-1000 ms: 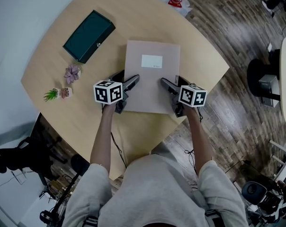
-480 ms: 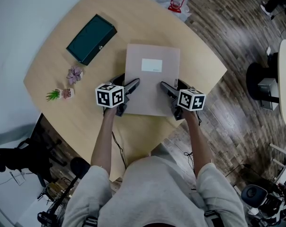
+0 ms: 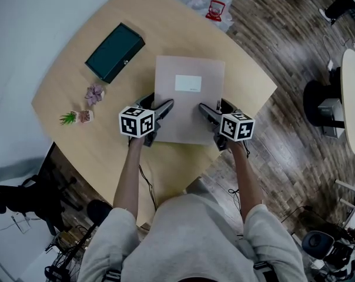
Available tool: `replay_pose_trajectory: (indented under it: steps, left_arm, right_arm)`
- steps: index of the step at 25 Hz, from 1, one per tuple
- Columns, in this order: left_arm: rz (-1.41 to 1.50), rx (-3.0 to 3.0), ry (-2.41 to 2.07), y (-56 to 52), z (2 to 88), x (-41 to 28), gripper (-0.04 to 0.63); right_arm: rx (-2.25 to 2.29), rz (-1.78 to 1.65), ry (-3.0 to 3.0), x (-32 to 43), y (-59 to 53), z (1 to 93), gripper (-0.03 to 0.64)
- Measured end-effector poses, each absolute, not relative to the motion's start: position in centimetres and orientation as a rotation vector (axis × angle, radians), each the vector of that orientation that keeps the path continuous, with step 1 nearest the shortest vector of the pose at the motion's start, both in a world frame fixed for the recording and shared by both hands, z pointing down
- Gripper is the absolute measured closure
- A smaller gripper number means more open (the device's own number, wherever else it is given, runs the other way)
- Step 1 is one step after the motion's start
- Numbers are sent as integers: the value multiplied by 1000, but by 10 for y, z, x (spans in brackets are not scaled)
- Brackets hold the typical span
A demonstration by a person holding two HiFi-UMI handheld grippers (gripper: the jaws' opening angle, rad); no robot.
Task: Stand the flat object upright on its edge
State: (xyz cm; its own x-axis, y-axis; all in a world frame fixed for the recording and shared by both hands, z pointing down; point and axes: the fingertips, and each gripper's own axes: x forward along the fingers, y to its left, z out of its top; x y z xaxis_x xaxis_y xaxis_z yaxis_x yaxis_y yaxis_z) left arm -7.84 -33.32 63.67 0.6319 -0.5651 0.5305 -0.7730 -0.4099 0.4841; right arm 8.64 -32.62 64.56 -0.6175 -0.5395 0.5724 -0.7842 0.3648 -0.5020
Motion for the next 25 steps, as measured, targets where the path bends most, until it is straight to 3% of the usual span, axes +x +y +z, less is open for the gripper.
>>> replay_pose_trajectory:
  steps: [25]
  left_arm:
    - [242, 2358, -1202, -320, 539, -87, 284]
  right_arm:
    - [1251, 674, -2530, 77, -319, 541, 227]
